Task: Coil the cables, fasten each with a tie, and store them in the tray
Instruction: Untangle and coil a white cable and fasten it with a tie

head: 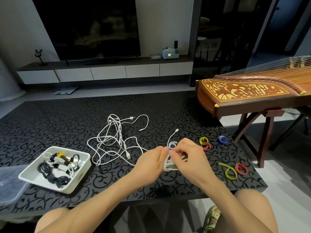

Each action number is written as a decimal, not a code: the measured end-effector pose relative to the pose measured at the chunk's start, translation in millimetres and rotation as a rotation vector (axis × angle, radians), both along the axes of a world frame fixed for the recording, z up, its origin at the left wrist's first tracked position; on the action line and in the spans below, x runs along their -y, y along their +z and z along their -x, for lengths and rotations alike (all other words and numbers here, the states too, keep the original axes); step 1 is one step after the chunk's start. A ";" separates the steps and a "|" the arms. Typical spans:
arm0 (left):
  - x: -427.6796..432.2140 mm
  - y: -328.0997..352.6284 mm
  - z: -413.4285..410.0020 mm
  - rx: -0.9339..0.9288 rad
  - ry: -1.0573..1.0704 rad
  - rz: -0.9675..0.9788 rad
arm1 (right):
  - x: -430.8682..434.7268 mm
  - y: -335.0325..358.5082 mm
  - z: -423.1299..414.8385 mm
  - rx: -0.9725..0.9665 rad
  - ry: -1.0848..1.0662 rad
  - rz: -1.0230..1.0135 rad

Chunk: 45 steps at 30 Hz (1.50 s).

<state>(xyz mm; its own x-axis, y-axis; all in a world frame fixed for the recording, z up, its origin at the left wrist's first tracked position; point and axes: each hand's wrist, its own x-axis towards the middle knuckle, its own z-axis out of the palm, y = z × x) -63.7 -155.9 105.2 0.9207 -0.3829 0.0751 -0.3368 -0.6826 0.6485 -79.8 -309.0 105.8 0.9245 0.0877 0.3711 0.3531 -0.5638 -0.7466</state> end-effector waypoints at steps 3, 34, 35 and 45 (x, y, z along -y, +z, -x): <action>0.4 -1.7 -0.6 0.009 0.020 -0.012 | 0.2 3.8 -1.2 -0.066 0.040 -0.061; -0.7 -3.5 14.6 0.164 0.055 0.259 | 7.5 13.8 -2.9 -0.473 -0.050 -0.839; 0.5 -3.0 15.4 0.165 0.048 0.245 | 8.9 14.9 -4.5 -0.474 -0.067 -0.816; 1.5 -6.3 18.7 0.117 0.110 0.184 | 7.4 16.3 3.4 -0.239 -0.030 -0.318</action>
<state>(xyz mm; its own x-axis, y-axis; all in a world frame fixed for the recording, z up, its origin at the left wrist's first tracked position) -82.4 -157.4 98.8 0.9370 -0.2508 0.2433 -0.3474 -0.5934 0.7261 -83.3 -316.3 122.2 0.9885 -0.0249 0.1492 0.1351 -0.2989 -0.9447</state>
